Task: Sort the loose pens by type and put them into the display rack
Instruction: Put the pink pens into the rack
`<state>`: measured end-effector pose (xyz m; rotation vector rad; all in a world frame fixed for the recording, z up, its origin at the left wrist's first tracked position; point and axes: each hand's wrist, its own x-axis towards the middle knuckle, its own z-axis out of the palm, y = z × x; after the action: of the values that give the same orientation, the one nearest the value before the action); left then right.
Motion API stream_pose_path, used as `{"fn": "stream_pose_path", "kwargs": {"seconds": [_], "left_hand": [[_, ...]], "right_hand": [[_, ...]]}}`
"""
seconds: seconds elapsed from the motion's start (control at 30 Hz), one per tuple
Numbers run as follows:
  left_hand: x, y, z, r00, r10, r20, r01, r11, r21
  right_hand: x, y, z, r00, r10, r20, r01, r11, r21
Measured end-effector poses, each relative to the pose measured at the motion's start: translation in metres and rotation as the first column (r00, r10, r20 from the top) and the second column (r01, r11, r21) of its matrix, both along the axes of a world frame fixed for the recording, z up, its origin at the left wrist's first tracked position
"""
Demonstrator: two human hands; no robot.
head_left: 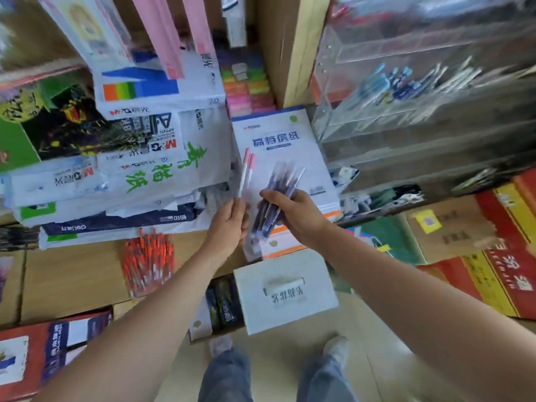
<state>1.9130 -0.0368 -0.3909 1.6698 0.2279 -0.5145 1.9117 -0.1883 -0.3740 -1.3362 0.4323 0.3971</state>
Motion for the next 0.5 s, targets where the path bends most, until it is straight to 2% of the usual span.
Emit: {"fn": "stream_pose_path", "kwargs": {"seconds": [0.17,0.27,0.5], "left_hand": [[-0.014,-0.093,0.037,0.987,0.043,0.153,-0.048,0.998,0.031],[-0.016,-0.143,0.053,0.972,-0.025,0.234,0.006,0.997,0.079],[-0.009,-0.232,0.062,0.978,-0.158,0.136,0.154,0.987,0.039]], "right_hand": [[-0.014,-0.089,0.029,1.000,-0.027,0.009,0.027,1.000,-0.013],[-0.022,-0.142,0.036,0.997,-0.073,-0.003,0.073,0.996,-0.050],[-0.029,-0.235,0.040,0.972,-0.232,-0.033,0.227,0.967,-0.114]]}}
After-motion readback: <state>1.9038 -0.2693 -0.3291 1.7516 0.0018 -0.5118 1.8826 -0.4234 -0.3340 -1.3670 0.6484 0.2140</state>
